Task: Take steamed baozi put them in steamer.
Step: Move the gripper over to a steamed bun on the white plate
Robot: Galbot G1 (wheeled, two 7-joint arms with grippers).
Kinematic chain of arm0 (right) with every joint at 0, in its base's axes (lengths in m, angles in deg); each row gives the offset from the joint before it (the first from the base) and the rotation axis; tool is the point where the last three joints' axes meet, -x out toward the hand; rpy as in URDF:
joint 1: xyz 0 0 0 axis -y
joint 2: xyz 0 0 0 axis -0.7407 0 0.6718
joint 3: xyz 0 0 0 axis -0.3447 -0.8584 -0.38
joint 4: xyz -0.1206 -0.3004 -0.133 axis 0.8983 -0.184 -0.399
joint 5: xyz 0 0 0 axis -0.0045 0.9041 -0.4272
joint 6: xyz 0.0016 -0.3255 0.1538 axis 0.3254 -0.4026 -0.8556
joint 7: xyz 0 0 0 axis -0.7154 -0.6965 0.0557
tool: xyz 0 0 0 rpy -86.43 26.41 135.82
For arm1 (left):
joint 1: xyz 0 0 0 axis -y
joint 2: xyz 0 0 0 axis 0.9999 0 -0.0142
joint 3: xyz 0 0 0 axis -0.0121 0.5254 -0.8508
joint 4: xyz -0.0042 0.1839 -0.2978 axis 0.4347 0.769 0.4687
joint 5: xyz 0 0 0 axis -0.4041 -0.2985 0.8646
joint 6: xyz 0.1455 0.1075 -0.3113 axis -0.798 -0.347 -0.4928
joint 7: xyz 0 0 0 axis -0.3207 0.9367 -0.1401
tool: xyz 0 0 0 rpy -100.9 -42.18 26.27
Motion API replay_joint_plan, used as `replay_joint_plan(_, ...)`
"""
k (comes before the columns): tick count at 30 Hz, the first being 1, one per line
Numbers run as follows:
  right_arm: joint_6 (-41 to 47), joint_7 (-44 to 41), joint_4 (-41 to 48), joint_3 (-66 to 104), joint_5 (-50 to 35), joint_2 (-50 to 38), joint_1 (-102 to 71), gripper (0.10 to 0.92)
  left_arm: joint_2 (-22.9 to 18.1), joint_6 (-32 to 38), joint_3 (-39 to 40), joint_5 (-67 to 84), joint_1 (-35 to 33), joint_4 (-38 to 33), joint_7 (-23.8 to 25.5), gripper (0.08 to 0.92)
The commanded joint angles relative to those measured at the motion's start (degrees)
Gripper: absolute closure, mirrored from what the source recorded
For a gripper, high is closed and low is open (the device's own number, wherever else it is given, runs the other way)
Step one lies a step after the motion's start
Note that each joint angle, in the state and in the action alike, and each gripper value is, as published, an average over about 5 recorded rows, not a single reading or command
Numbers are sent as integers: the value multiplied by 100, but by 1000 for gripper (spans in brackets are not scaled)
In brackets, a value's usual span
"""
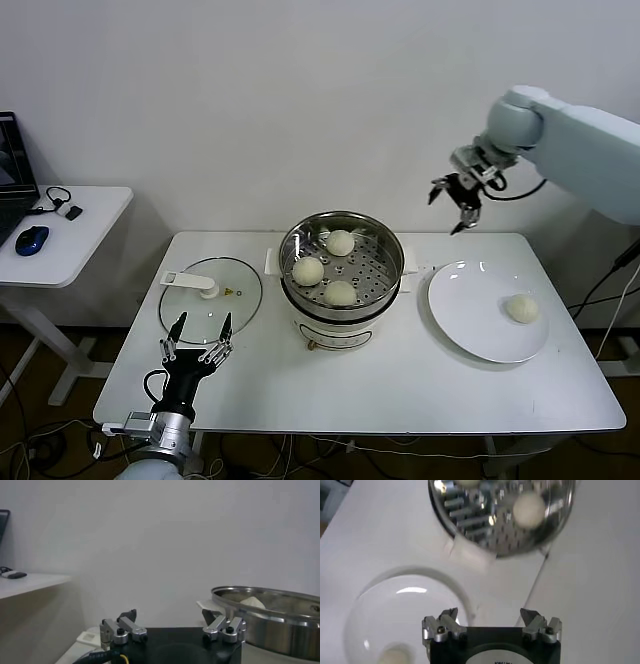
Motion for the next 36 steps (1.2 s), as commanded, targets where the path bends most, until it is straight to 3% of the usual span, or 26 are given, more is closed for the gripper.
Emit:
replay_joint_plan(1, 535, 125, 576, 55, 85, -1109, -643, 203, -4, -17, 20, 14, 5, -21, 2, 177)
replay_joint_plan(10, 367, 362, 645, 1475, 1178, -1401, -2189, 203, 3, -19, -4, -20, -72, -92, 0, 177)
replay_joint_plan(18, 71, 483, 1220, 2548, 2076, -1129, -3283, 203, 4, -20, -20, -70, -141, -141, 1, 177)
replay_joint_plan(36, -201, 576, 2081, 3678, 2818, -253, -3912, 203, 4, -24, -52, -107, -167, -79, 9, 177)
